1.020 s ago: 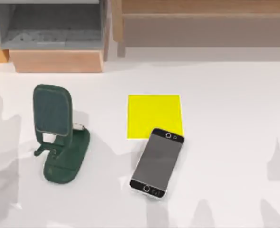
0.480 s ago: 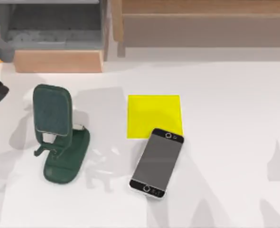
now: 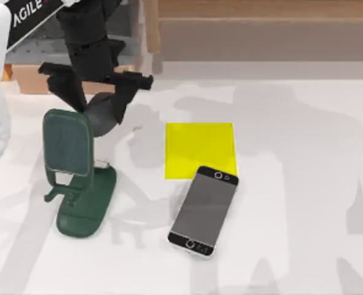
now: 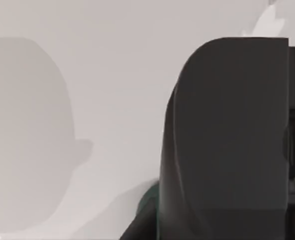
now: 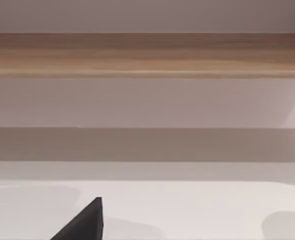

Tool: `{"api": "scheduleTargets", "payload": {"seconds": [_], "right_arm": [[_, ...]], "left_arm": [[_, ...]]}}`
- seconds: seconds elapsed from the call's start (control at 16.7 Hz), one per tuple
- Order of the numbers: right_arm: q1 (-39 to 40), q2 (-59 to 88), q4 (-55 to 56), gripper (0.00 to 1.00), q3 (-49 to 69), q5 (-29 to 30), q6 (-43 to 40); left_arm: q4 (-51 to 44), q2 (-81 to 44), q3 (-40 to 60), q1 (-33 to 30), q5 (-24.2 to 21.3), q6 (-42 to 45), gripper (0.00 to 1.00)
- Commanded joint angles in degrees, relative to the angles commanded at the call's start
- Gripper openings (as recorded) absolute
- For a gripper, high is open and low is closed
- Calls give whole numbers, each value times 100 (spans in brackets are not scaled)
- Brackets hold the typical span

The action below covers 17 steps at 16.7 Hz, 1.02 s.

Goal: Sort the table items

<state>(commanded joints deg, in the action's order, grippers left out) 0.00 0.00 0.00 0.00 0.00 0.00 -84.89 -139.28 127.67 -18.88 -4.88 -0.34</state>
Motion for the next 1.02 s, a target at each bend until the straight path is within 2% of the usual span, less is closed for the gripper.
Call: {"api": "scheduleTargets", "payload": {"seconds": [0.24, 0.48, 0.66, 1.02], "right_arm": [[0, 0, 0, 100, 0, 0, 0], [0, 0, 0, 100, 0, 0, 0], [0, 0, 0, 100, 0, 0, 0], [0, 0, 0, 100, 0, 0, 0]], "left_arm": [[-183, -848, 1138, -1088, 74, -1960, 0], [-73, -1481, 1986, -1690, 271, -3213, 0], [3, -1658, 2234, -1829, 356, -3526, 0], [18, -1640, 2196, -1809, 347, -3508, 0]]}}
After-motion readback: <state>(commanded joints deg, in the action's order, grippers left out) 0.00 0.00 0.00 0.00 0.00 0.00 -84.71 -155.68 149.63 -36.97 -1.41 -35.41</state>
